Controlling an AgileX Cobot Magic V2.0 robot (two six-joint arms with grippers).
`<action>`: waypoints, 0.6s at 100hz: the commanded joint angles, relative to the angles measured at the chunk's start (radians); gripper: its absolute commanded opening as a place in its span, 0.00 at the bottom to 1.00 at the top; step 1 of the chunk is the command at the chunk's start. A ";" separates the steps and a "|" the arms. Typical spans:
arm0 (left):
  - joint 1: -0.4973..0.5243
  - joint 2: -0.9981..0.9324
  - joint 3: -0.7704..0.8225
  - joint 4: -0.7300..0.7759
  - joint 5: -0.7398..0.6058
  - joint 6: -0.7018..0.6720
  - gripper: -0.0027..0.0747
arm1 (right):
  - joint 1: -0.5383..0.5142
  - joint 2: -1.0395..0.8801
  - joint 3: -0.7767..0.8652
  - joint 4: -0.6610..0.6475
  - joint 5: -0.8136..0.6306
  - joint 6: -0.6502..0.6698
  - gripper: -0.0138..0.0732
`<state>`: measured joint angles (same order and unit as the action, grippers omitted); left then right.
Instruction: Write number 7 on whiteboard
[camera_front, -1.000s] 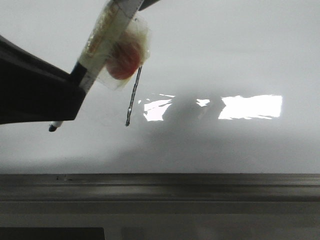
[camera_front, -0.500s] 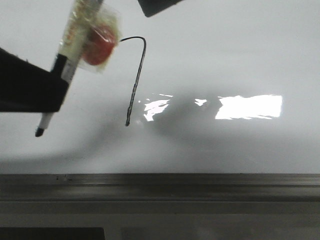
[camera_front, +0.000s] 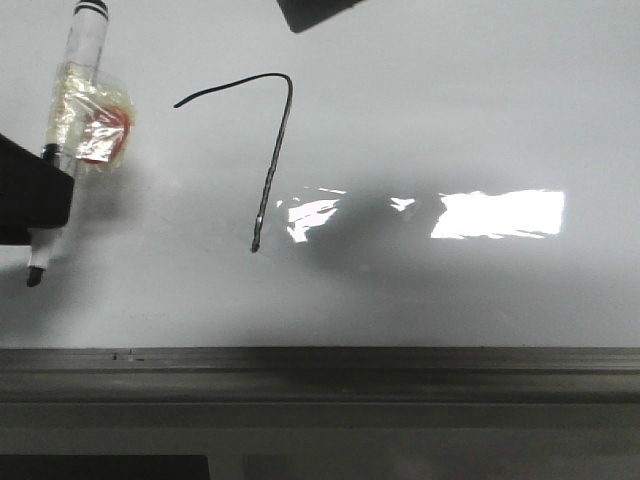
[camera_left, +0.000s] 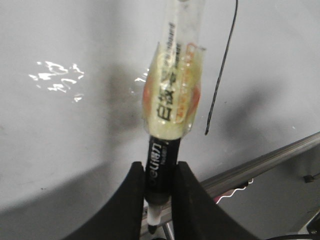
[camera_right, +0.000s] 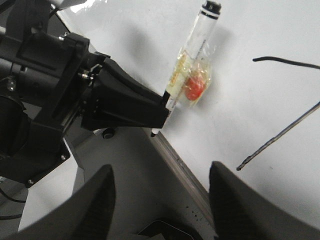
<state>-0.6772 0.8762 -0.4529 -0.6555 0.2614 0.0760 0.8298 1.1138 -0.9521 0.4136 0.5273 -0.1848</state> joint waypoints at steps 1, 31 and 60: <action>0.001 0.005 -0.035 -0.020 -0.083 -0.005 0.01 | -0.002 -0.018 -0.035 0.003 -0.056 -0.009 0.58; 0.001 0.025 -0.035 -0.011 -0.126 -0.005 0.01 | -0.002 -0.018 -0.035 0.003 -0.053 -0.009 0.58; 0.001 0.039 -0.035 -0.015 -0.139 -0.005 0.32 | -0.002 -0.018 -0.035 0.009 -0.049 -0.009 0.58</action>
<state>-0.6772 0.9200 -0.4536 -0.6555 0.1875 0.0760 0.8298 1.1138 -0.9521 0.4136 0.5291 -0.1848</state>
